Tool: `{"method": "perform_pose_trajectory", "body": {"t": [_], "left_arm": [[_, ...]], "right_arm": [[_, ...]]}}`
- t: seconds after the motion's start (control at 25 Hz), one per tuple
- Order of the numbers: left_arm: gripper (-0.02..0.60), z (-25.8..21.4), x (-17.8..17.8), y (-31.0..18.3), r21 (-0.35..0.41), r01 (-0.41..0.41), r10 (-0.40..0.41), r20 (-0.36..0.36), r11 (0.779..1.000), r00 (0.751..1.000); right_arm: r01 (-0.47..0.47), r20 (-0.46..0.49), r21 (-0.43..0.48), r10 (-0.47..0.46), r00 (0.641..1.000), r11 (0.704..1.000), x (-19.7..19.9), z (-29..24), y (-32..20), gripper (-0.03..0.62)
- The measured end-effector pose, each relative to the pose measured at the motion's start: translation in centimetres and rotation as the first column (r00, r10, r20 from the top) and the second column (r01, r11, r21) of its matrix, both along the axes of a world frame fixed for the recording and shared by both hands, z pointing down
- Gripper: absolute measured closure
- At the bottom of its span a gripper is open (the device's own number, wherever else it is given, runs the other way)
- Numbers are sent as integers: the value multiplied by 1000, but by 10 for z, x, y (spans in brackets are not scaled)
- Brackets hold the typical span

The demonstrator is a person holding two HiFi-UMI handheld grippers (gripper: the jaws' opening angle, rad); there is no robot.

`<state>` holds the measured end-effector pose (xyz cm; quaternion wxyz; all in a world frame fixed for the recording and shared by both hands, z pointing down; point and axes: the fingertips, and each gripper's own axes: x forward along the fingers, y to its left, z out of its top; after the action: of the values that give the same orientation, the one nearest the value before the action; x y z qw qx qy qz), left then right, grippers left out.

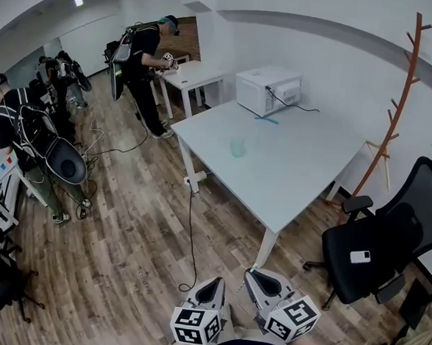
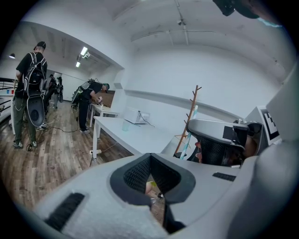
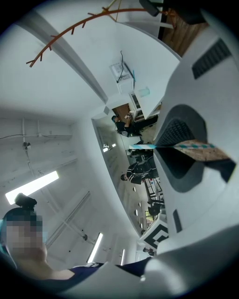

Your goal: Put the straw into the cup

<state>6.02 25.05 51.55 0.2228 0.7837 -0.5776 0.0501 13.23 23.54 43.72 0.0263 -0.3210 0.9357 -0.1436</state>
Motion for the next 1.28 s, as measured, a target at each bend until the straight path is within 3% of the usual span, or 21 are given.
{"method": "perform_pose_trajectory", "body": {"t": [0.84, 1.28], "left_arm": [[571, 6, -26, -98, 0, -55, 55, -12, 998, 998], [571, 1, -65, -166, 0, -61, 61, -7, 998, 998]], "right_arm": [[-36, -13, -13, 36, 999, 999, -30, 5, -94, 560], [-43, -7, -9, 43, 999, 999, -68, -1, -161, 560]]}}
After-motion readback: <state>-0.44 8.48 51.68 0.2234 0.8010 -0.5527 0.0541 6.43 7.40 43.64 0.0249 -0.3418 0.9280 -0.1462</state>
